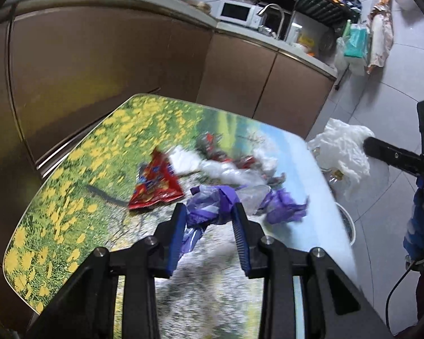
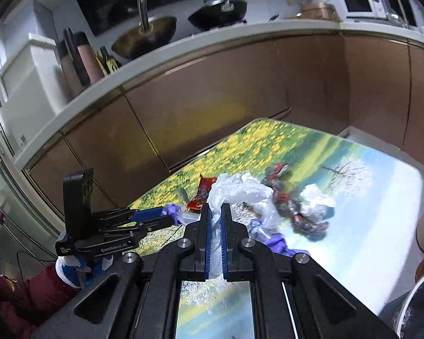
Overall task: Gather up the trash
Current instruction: 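Carry both bags to the bin and open both tools over it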
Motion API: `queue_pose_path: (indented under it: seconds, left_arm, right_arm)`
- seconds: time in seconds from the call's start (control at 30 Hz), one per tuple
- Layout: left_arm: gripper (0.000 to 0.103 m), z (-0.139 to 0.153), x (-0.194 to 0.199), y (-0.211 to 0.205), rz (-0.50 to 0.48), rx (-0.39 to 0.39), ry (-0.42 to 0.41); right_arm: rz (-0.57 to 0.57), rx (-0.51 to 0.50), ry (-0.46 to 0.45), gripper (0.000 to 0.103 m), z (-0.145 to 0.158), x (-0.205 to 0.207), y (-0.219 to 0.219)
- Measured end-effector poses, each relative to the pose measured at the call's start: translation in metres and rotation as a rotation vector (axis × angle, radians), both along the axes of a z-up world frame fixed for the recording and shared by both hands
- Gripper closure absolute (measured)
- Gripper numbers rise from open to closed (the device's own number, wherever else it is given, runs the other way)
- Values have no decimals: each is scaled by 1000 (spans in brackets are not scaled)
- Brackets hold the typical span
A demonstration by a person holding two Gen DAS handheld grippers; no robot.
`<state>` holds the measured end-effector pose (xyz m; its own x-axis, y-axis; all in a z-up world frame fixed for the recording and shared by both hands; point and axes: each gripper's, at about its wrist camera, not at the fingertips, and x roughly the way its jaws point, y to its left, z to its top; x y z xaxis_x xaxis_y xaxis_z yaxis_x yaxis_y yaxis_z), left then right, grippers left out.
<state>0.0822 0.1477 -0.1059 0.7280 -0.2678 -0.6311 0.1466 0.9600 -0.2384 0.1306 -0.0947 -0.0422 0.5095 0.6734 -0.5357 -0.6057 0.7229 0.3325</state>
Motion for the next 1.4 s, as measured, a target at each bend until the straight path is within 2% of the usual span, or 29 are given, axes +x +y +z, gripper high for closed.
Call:
queue_pose_path:
  seconds: [0.2,0.47,0.7,0.83,1.0,1.17,1.23,1.27,1.3,1.37,1.4]
  left_arm:
    - [73,28,2,-50,-84,7,-34]
    - [76,39,25,-146,-242,12,-25]
    - [77,31,64,-266,-410,25,23]
    - [77,17,91,-351,-509,52,62]
    - [77,-7,118,-438,-590,72,108]
    - [73,-30,139,-504,-620,71,143]
    - [70,-42,150,-524,-636,58,176]
    - [67,-46,154,-532,-646,54,187]
    - [58,-52,158,-540,-656,50,199]
    - [48,-60,164,-547,-661,33,218]
    - [48,-63,167,-550,-663,17,229]
  right_arm:
    - [-95,45,-47,97,16,-22,-64]
    - [-326,63,-81,97,11,-48,-178]
    - [-560,65,-15,97,-27,-42,-282]
    - [-671,55,46,97,-54,-30,-333]
    - [-770,17,115,96,-92,-7,-378]
    - [-842,-21,179,93,-132,16,-409]
    - [-881,-41,209,87,-149,24,-421]
    - [-896,-45,220,74,-156,25,-427]
    - [-912,-53,227,65,-160,26,-430]
    - [-942,-80,235,62,-167,29,-433]
    - [-953,-85,240,62,-169,28,-435]
